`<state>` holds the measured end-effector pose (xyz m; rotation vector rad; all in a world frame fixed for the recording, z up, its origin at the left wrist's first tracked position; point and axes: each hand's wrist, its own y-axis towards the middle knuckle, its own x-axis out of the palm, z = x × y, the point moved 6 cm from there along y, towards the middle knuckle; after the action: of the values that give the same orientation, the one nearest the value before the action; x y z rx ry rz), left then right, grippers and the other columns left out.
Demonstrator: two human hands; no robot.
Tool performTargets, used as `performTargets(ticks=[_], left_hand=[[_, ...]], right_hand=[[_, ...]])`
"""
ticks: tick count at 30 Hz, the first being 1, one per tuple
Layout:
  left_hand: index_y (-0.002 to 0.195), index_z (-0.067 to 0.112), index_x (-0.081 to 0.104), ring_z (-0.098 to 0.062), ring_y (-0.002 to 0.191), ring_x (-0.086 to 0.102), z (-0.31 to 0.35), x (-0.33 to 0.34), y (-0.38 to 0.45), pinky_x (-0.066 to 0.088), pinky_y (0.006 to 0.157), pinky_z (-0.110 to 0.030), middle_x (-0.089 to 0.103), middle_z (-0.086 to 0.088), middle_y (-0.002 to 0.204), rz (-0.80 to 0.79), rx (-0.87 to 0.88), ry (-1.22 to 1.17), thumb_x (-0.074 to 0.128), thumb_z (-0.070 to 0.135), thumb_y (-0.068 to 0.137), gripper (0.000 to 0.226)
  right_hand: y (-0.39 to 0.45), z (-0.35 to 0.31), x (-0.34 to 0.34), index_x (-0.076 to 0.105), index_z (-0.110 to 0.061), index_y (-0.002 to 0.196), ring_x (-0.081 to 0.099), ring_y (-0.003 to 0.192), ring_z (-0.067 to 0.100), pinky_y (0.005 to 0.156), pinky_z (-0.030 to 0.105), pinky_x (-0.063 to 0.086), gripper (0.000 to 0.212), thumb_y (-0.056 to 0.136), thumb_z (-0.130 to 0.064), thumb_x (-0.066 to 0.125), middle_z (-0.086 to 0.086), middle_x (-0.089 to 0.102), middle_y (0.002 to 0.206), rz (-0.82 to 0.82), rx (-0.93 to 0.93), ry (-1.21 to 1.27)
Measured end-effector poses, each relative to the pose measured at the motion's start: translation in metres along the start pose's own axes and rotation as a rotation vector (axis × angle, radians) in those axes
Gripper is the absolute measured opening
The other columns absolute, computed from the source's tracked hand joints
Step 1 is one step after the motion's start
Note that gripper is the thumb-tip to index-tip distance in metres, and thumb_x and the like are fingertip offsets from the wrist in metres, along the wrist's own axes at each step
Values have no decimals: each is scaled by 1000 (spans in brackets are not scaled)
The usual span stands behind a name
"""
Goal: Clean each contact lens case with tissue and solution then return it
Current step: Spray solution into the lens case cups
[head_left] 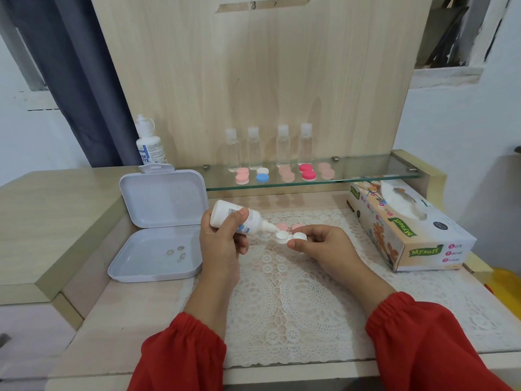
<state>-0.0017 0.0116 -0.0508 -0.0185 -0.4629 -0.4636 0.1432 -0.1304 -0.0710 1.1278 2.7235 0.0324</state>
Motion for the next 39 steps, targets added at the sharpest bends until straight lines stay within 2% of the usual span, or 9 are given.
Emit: performTargets(ticks=[10, 16, 21, 27, 32, 35, 39], left_hand=[[90, 17, 55, -13, 44, 45, 1, 1, -1, 34, 38, -22, 60, -5, 67, -15, 6, 12, 71, 10, 80, 20], [90, 16, 55, -14, 43, 44, 1, 0, -1, 34, 37, -22, 60, -5, 67, -9, 11, 8, 70, 10, 80, 19], [90, 15, 55, -14, 43, 44, 2, 1, -1, 34, 37, -22, 59, -7, 69, -11, 15, 14, 69, 9, 81, 19], [98, 13, 54, -12, 44, 46, -1, -1, 1, 35, 37, -23, 58, -8, 72, 20, -11, -36, 69, 13, 83, 21], [105, 5, 53, -16, 49, 55, -5, 11, -2, 45, 42, -25, 63, -10, 71, -120, -31, 7, 67, 17, 86, 27], [103, 7, 54, -19, 54, 58, -7, 16, -4, 48, 46, -27, 64, -15, 79, -181, -23, 64, 68, 18, 85, 25], [98, 10, 54, -21, 56, 58, -8, 18, -6, 48, 47, -29, 64, -15, 79, -214, 2, 113, 70, 17, 84, 22]], right_hand=[[1, 1, 0, 76, -19, 89, 48, 55, 5, 57, 15, 41, 17, 73, -17, 82, 0, 54, 65, 1, 6, 2], [1, 2, 0, 76, -21, 88, 49, 59, 9, 62, 22, 42, 17, 73, -18, 83, 1, 56, 68, -2, 8, 8], [2, 3, -1, 76, -18, 89, 48, 53, 4, 57, 17, 41, 18, 72, -17, 83, -3, 55, 64, 8, 12, 10], [1, 2, -1, 76, -19, 89, 48, 55, 5, 58, 19, 42, 18, 72, -17, 83, -3, 54, 64, 4, 7, 20], [1, 1, 1, 76, -21, 87, 52, 60, 8, 62, 19, 45, 17, 72, -15, 83, -1, 58, 66, -12, 2, 25], [2, 1, 1, 75, -22, 87, 52, 57, 7, 58, 16, 44, 18, 72, -15, 83, 0, 57, 65, -14, 3, 9], [3, 3, 1, 74, -16, 97, 54, 56, 5, 58, 16, 45, 27, 71, -15, 84, -4, 60, 63, -11, 19, -2]])
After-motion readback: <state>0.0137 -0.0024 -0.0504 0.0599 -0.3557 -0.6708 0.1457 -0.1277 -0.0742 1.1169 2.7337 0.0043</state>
